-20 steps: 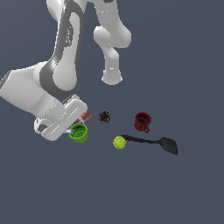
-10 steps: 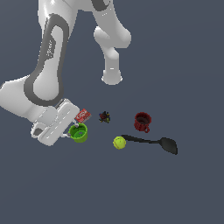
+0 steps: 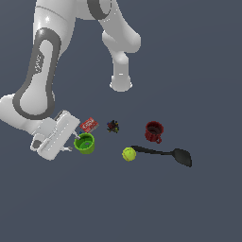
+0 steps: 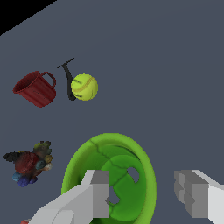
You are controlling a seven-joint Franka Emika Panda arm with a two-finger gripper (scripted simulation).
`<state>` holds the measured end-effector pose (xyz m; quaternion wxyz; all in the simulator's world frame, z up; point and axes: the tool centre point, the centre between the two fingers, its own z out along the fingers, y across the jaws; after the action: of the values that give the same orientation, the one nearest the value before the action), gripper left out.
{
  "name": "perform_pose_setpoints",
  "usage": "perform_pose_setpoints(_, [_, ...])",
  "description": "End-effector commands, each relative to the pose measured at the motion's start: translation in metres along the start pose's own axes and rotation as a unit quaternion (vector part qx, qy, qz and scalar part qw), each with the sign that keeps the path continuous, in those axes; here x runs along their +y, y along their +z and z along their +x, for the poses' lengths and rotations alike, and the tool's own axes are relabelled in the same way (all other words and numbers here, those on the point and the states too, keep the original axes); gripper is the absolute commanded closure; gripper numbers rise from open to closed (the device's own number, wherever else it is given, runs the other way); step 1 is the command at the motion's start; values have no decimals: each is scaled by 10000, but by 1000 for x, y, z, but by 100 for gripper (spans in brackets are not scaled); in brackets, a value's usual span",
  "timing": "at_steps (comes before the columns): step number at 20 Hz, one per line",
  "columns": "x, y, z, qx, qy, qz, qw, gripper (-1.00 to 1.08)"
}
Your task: Pick up a designated object from a clutter of objects.
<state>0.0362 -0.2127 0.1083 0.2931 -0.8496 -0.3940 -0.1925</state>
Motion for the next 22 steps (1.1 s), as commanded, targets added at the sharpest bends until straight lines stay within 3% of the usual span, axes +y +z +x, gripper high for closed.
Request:
perform_pose_setpoints(1, [4, 0, -5, 134, -139, -5, 9998, -20])
perform_pose_setpoints(10, [12, 0, -17, 390, -389, -37, 9985, -20])
perform_pose_setpoints(22, [12, 23, -16, 401, -398, -40, 9984, -20])
